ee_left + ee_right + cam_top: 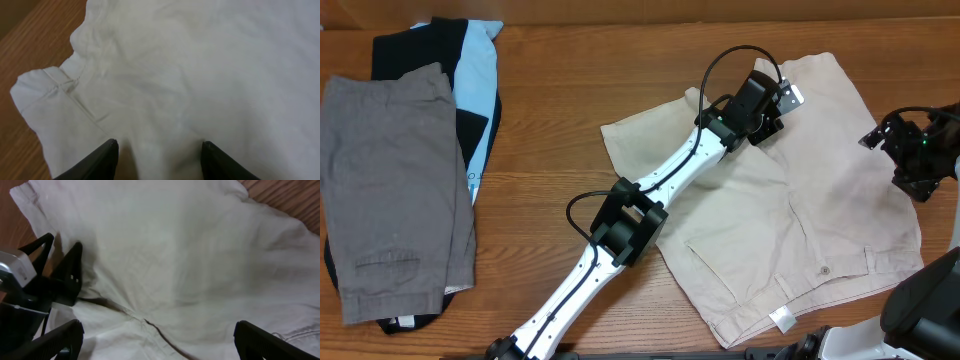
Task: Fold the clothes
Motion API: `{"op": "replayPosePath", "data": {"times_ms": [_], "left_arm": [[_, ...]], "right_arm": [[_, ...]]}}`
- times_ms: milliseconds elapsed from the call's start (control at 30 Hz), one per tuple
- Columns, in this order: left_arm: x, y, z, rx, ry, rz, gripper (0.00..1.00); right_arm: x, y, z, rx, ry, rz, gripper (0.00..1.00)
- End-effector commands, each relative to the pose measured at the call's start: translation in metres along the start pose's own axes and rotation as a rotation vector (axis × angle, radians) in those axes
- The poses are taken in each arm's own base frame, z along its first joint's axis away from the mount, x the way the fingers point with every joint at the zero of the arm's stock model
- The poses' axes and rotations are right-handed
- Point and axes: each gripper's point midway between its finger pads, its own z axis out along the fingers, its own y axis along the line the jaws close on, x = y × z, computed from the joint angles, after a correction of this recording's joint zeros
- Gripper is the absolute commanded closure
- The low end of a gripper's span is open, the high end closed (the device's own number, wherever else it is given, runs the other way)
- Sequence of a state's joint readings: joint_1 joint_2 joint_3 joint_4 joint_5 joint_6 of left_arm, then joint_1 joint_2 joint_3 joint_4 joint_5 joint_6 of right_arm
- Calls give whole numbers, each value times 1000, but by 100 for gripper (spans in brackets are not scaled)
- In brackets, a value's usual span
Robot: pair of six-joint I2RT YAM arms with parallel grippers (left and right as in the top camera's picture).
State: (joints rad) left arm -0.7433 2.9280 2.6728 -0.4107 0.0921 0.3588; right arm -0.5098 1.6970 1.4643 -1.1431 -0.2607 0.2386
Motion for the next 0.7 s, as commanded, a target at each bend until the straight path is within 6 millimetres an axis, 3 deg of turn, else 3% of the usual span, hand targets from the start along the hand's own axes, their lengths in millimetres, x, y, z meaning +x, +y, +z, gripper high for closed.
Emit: {"op": "replayPosePath", "data": {"times_ms": [0, 167, 267, 433, 533, 667], "left_arm": [[87, 38, 15, -54, 200, 133, 44], [118, 58, 8, -67, 284, 76, 49], [142, 84, -2, -163, 359, -94, 46], [179, 106, -19, -201, 447, -316, 41], [213, 119, -39, -256, 563, -424, 34], [267, 133, -79, -313, 771, -500, 26]], "right_arm": [[-5, 12, -13, -47, -34, -19, 0], [-4, 20, -11, -52, -35, -43, 0], [-2, 26, -9, -53, -34, -61, 0], [0, 35, -7, -62, -36, -87, 0], [2, 42, -5, -68, -35, -106, 0], [7, 56, 0, -78, -27, -147, 0]]}}
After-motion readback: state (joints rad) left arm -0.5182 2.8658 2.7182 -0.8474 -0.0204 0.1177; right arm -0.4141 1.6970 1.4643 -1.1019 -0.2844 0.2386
